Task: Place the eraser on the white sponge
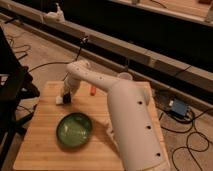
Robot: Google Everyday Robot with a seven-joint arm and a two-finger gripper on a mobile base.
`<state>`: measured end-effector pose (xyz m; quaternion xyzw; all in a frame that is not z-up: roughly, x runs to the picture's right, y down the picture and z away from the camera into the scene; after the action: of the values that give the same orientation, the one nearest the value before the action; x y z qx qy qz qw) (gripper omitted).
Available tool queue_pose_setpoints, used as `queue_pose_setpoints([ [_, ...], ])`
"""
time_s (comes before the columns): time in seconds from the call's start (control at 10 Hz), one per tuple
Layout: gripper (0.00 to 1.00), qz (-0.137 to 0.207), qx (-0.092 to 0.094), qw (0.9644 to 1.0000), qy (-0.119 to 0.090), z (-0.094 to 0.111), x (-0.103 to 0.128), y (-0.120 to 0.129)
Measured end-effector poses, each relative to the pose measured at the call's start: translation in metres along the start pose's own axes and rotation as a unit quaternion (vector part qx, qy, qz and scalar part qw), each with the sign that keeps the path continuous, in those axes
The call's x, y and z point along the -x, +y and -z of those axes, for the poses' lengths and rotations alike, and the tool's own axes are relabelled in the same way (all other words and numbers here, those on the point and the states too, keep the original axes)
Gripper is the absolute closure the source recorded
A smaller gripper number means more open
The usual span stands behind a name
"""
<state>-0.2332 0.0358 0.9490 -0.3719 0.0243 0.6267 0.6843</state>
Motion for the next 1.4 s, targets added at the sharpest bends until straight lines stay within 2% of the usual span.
queue_pose_setpoints([
  [0.1, 0.69, -0.002, 0.0, 1.0, 0.001, -0.003, 0.001, 0.0],
  [0.2, 0.54, -0.003, 0.003, 1.0, 0.007, -0.01, 0.003, 0.004],
  [0.5, 0.23, -0.002, 0.006, 0.9999, 0.01, -0.01, 0.007, 0.009],
  [0.8, 0.2, 0.004, 0.003, 0.9999, 0.013, -0.005, 0.005, 0.018],
  [1.0, 0.2, 0.011, -0.004, 0.9999, 0.004, 0.01, 0.01, 0.023],
  [1.3, 0.2, 0.019, -0.018, 0.9991, -0.034, 0.046, 0.025, 0.028],
  [1.4, 0.2, 0.018, -0.024, 0.998, -0.056, 0.066, 0.033, 0.026],
])
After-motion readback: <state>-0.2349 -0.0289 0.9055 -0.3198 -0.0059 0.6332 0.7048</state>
